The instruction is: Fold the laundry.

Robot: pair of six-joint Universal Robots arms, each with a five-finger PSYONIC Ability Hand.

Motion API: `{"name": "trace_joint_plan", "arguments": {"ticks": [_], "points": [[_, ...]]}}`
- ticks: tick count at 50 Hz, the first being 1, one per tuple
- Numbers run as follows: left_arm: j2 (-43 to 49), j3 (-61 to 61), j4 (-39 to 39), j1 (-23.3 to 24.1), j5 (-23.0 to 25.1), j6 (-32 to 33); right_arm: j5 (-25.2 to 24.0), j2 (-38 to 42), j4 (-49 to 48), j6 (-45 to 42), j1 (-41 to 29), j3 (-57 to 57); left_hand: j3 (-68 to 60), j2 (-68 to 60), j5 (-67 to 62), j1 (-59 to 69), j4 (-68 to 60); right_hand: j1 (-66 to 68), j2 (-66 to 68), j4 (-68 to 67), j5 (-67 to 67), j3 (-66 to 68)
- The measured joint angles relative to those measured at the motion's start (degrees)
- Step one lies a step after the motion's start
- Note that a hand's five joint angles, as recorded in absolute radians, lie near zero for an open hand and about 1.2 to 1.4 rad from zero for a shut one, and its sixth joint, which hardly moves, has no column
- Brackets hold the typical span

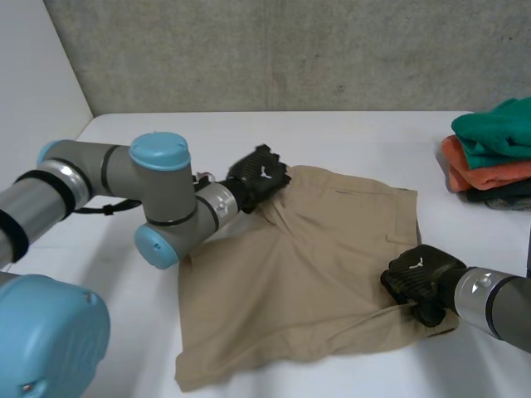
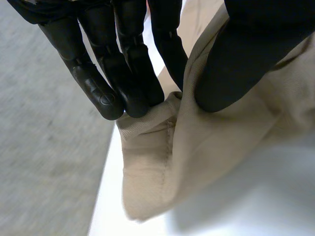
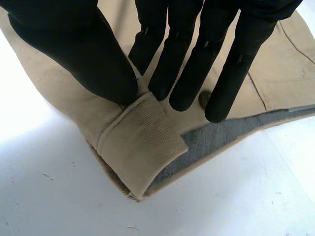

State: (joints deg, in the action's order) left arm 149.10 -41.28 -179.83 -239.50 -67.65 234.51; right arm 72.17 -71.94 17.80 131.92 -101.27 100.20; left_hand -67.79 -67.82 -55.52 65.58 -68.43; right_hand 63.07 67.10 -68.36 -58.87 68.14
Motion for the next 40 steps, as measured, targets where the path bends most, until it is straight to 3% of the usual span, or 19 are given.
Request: {"name": "trace_joint_plan", "arguments": {"ticks": [6, 12, 20, 23, 25, 27, 35, 40], "points": [[-5.98, -9.38, -3.00, -1.54, -6.07, 0.64, -0.01, 0.29, 0.01, -0.11, -0.08, -0.05, -0.02, -0.16, 0.00, 0.00, -0.01, 0.00, 0.00, 0.00, 0.00, 0.00], [-10.21, -16.47, -2.49, -3.19, -9.01, -0.58, 0.10, 0.24, 0.27, -0.19, -0.65, 0.04, -0.19, -0.25, 0.00, 0.00, -0.04, 0.00, 0.00, 0.00, 0.00, 0.00], [-12.87, -18.69, 4.83, -2.10, -17.19, -11.07, 0.61, -0.22, 0.86, -0.18, -1.34, 0.16, 0.38, 0.34, 0.32, -0.58, 0.70, 0.00, 0.00, 0.00, 0.00, 0.00], [-13.23, -17.60, 8.90, -1.19, -21.32, -16.61, 0.77, -0.70, 1.07, -0.15, -1.42, 0.34, 17.52, 17.75, 14.69, -17.42, 17.24, 0.00, 0.00, 0.00, 0.00, 0.00], [-13.65, -17.18, 10.66, -0.69, -22.67, -19.39, 0.80, -1.00, 1.13, -0.11, -1.43, 0.44, 40.97, 42.70, 39.61, -45.59, 42.40, 0.00, 0.00, 0.00, 0.00, 0.00], [-14.35, -17.08, 11.91, -0.27, -23.36, -21.94, 0.81, -1.29, 1.15, -0.06, -1.46, 0.55, 51.70, 52.62, 49.48, -54.12, 53.13, 0.00, 0.00, 0.00, 0.00, 0.00], [-21.95, -22.11, 12.46, -0.23, -23.17, -27.85, 0.63, -2.10, 0.78, 0.64, -1.55, 0.65, 56.12, 56.54, 52.97, -54.99, 57.09, 0.00, 0.00, 0.00, 0.00, 0.00], [-31.65, -32.37, 12.69, -0.56, -22.60, -30.11, 0.57, -2.27, 0.07, 2.73, -1.62, 0.00, 56.11, 56.53, 52.96, -54.96, 57.08, 0.00, 0.00, 0.00, 0.00, 0.00]]}}
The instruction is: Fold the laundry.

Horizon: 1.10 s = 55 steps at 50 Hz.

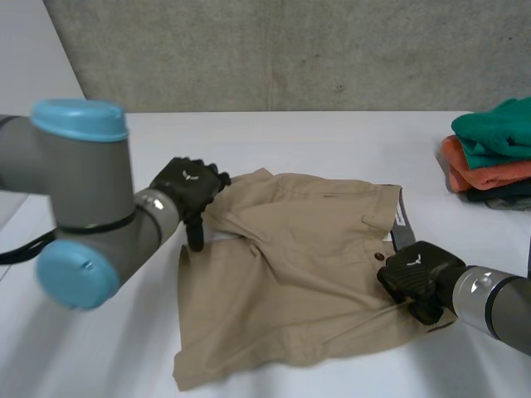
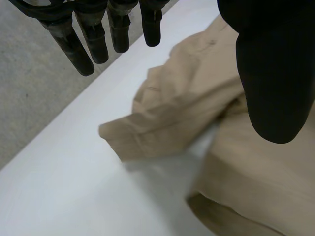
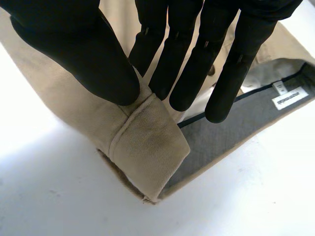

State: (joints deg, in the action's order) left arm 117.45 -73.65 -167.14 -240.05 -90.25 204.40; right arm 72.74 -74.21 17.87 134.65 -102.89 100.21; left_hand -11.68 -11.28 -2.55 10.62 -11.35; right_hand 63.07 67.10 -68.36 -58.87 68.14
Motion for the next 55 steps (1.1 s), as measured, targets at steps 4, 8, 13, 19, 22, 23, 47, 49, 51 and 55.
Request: {"name": "trace_joint_plan", "arguments": {"ticks": [4, 8, 13, 19, 22, 23, 47, 49, 51, 55], "points": [[-6.27, -9.22, 1.21, 0.35, 0.26, -1.72, 0.10, 0.04, -0.66, 2.59, -0.10, -0.90, -1.38, -1.67, -0.81, 1.78, -1.47, 0.00, 0.00, 0.00, 0.00, 0.00], [-11.91, -19.89, 2.58, 1.50, 0.44, -4.49, 0.39, 0.22, -1.36, 6.19, -0.08, -2.12, -3.74, -4.19, -3.04, 4.95, -4.28, 0.00, 0.00, 0.00, 0.00, 0.00], [-15.34, -28.99, 2.20, 3.42, 0.52, -7.28, 1.60, 0.21, -2.46, 10.39, 0.12, -3.30, -4.47, -4.96, -3.87, 5.37, -5.09, 0.00, 0.00, 0.00, 0.00, 0.00], [-15.79, -33.42, -1.26, 5.20, 0.47, -8.65, 4.66, -0.42, -4.39, 15.00, 0.15, -4.20, -6.74, -7.15, -5.98, 7.61, -7.22, 0.00, 0.00, 0.00, 0.00, 0.00], [-15.49, -33.50, -2.53, 5.62, 0.62, -8.89, 5.61, -0.95, -4.89, 16.12, 0.17, -4.36, -11.78, -12.54, -11.15, 13.74, -12.36, 0.00, 0.00, 0.00, 0.00, 0.00], [-15.40, -33.37, -2.84, 5.78, 0.74, -9.01, 5.88, -1.15, -5.02, 16.40, 0.19, -4.38, -15.36, -15.83, -14.69, 17.26, -15.93, 0.00, 0.00, 0.00, 0.00, 0.00], [-17.02, -33.27, 11.70, 10.35, 0.19, -4.24, -2.49, -5.16, 26.05, -16.28, 9.57, 1.62, -56.02, -56.89, -54.48, 53.99, -56.88, 0.00, 0.00, 0.00, 0.00, 0.00], [-17.60, -33.57, 15.53, 11.08, 0.19, -3.01, -2.99, -5.36, 29.88, -23.34, 11.29, 2.86, -56.02, -56.89, -54.48, 53.99, -56.88, 0.00, 0.00, 0.00, 0.00, 0.00], [-17.83, -33.51, 17.33, 11.51, 0.07, -2.23, -3.11, -5.40, 30.83, -26.06, 11.91, 3.22, -56.02, -56.89, -54.48, 53.99, -56.89, 0.00, 0.00, 0.00, 0.00, 0.00], [-17.08, -31.49, 16.19, 11.05, -0.79, -1.43, -3.07, -5.05, 28.06, -23.51, 11.10, 2.14, -56.02, -56.89, -54.48, 53.99, -56.89, 0.00, 0.00, 0.00, -0.01, 0.00]]}}
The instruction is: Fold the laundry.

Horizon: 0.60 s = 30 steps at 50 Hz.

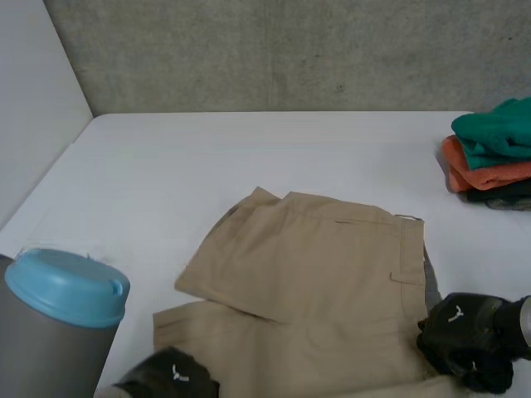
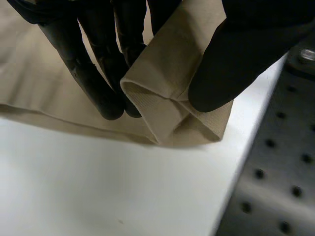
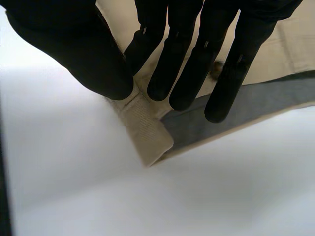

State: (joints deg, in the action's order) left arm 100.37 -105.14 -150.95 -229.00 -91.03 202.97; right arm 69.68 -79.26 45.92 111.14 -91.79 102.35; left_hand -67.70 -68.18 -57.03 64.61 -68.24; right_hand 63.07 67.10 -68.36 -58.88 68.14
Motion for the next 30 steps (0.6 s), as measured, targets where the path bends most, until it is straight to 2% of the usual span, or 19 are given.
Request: {"name": "trace_joint_plan", "arguments": {"ticks": [10, 19, 24, 30], "points": [[7.88, 15.82, -11.42, -3.95, -2.08, -0.03, 1.16, 4.16, -15.71, 16.96, -4.32, -7.96, -0.03, 0.00, -0.45, 0.00, 0.00, 0.00, 0.00, 0.00, -0.16, 0.00], [19.43, 33.71, -20.00, -6.12, -2.39, 1.88, 4.90, 9.23, -30.44, 26.38, -5.55, -14.82, -0.27, -0.16, -0.46, 0.00, -0.21, 0.00, 0.00, 0.00, -0.16, 0.00], [29.75, 47.02, -22.42, -6.45, -2.95, 5.59, 6.78, 14.22, -40.16, 28.37, -6.71, -18.51, -0.27, -0.16, -0.46, 0.00, -0.21, 0.00, 0.00, 0.00, -0.17, 0.00], [40.78, 60.26, -23.51, -6.08, -4.75, 10.79, 9.02, 20.60, -51.85, 26.22, -8.04, -21.68, -0.27, -0.16, -0.45, 0.00, -0.22, -1.06, -1.21, 1.20, 1.21, -1.25]]}}
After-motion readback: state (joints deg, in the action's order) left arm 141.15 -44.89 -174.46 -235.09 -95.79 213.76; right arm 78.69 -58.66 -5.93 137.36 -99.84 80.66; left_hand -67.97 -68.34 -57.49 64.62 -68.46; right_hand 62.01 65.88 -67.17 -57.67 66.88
